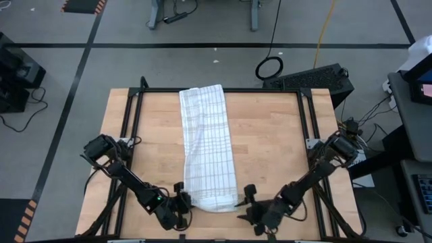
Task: Roll towel
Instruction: Roll the white towel
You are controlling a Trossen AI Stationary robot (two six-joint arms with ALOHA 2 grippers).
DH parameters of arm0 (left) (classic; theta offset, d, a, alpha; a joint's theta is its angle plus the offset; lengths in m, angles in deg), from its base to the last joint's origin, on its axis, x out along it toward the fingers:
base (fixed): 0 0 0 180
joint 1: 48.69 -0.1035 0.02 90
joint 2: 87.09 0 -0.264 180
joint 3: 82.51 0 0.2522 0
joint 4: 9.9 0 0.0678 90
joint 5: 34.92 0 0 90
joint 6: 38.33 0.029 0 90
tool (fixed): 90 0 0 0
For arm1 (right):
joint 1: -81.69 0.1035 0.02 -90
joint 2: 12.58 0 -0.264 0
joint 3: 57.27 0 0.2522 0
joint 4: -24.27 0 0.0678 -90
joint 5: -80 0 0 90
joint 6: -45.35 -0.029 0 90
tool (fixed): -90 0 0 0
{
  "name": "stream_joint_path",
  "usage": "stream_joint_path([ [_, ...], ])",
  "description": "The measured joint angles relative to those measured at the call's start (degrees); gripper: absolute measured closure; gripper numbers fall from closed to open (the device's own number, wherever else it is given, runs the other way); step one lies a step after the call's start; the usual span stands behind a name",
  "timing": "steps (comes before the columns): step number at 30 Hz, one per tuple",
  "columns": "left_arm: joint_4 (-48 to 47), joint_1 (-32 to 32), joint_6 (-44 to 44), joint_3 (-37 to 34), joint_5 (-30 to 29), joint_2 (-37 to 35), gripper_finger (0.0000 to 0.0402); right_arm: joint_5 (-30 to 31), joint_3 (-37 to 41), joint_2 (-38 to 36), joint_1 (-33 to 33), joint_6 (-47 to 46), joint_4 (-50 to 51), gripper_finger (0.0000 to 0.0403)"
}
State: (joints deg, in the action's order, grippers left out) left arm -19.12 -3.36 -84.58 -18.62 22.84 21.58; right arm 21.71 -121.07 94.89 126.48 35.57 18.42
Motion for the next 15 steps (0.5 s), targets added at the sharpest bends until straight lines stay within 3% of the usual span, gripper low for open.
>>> stream_joint_path([
  [9,0.4,-1.79,-10.25,-0.04,4.13,-4.68,0.0373,8.39,-0.07,5.29,2.34,0.21,-5.32,0.0112],
  [15,0.35,-3.03,-15.51,-0.31,7.12,-5.18,0.0375,8.54,-0.07,6.96,-0.1,0.27,-7.17,0.0104],
])
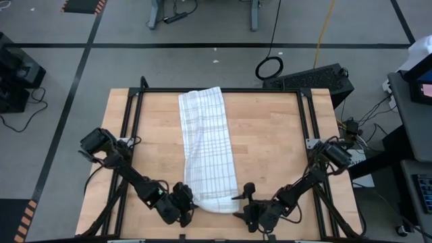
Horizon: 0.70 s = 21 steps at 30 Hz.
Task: Roll towel
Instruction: Roll the white towel
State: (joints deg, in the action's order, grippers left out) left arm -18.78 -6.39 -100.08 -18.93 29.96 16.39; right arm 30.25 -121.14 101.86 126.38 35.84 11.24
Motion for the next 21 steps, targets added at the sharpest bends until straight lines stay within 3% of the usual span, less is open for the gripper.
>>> stream_joint_path([
  [3,0.11,-0.39,-1.92,-0.79,0.67,0.0,0.0376,-1.48,-0.04,0.0,-0.98,-0.13,0.05,0.0113],
  [8,0.65,-0.33,-2.47,-1.4,0.65,-0.01,0.0376,-9.89,-0.11,0.07,-2.81,-0.02,0.06,0.012],
  [15,0.85,-0.33,-2.43,-1.4,0.69,-0.04,0.0377,-5.38,-0.2,1.7,-3.82,-1.39,0.06,0.0118],
  [18,0.81,-0.22,-2.29,-1.4,1.87,-0.07,0.0377,-4.7,-0.2,1.53,-4.42,-4.54,0.48,0.0151],
  [21,0.94,0.07,-1.23,-1.4,2.51,-0.07,0.0377,-7.88,-0.15,1.13,-4.93,-6.61,0.33,0.0218],
])
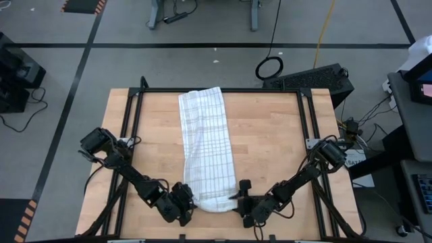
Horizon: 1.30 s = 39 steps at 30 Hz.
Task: Roll towel
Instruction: Roll the white towel
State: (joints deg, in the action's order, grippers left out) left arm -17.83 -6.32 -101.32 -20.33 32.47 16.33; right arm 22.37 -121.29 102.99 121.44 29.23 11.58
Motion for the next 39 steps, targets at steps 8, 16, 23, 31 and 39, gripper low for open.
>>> stream_joint_path([
  [8,6.31,1.5,2.83,0.1,9.46,-0.03,0.0377,-24.33,-0.09,-0.81,-1.38,-8.31,-4.03,0.0387],
  [16,3.08,1.84,8.32,0.11,10.53,0.5,0.0366,-31.81,-0.05,-1.35,-4.74,-23.17,-6.45,0.0373],
  [23,0.26,1.62,9.31,-1.11,7.19,1.16,0.036,-35.63,-0.16,-1.55,-8.75,-27.35,-1.63,0.0392],
  [31,-1.68,1.76,9.97,-1.3,7.59,-1.14,0.0266,-37.48,-0.11,-1.55,-9.81,-29.46,-2.13,0.0388],
  [39,-11.06,4.29,14.26,-1.36,8.91,-10.77,0.0192,-37.81,-0.09,-1.55,-10.91,-31.09,-2.06,0.0388],
])
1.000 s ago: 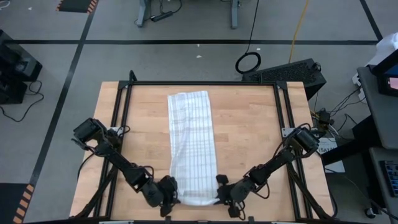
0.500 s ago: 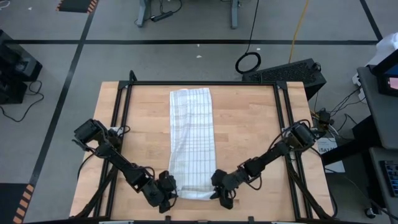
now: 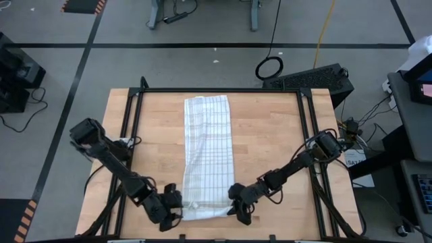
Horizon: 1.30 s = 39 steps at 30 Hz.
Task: Roll towel
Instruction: Roll the white towel
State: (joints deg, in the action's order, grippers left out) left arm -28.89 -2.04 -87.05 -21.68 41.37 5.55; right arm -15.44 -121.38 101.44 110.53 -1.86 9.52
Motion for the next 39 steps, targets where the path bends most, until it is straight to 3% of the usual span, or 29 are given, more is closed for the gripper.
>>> stream_joint_path([
  [3,-1.09,1.91,1.41,0.01,-2.43,-2.6,0.019,-0.06,0.0,0.02,-0.38,-1.1,-0.01,0.0388],
  [6,-0.28,4.14,3.44,0.01,-8.9,-3.63,0.0189,-0.03,0.0,0.04,-0.69,-2.47,0.11,0.0388],
  [10,11.66,7.87,13.85,0.13,-22.99,-2.41,0.0189,0.37,0.0,0.07,-0.72,-3.13,0.06,0.0388],
  [15,22.8,10.62,25.74,0.13,-30.69,4.78,0.0189,0.55,0.0,0.09,-1.02,-4.64,0.19,0.0388],
  [24,24.72,10.17,23.73,0.13,-34.34,16.08,0.0189,1.03,0.0,0.11,-1.16,-6.24,0.26,0.0387],
  [31,22.56,8.56,18.52,0.13,-35.39,19.0,0.0189,1.1,0.0,0.13,-1.2,-7.41,0.19,0.0387],
  [36,20.54,6.58,15.21,0.13,-33.61,19.87,0.0189,1.08,0.02,0.13,-1.2,-7.4,0.19,0.0387],
  [39,20.72,5.13,13.41,0.19,-28.55,19.9,0.0191,1.06,0.07,0.13,-1.16,-7.25,0.01,0.0387],
])
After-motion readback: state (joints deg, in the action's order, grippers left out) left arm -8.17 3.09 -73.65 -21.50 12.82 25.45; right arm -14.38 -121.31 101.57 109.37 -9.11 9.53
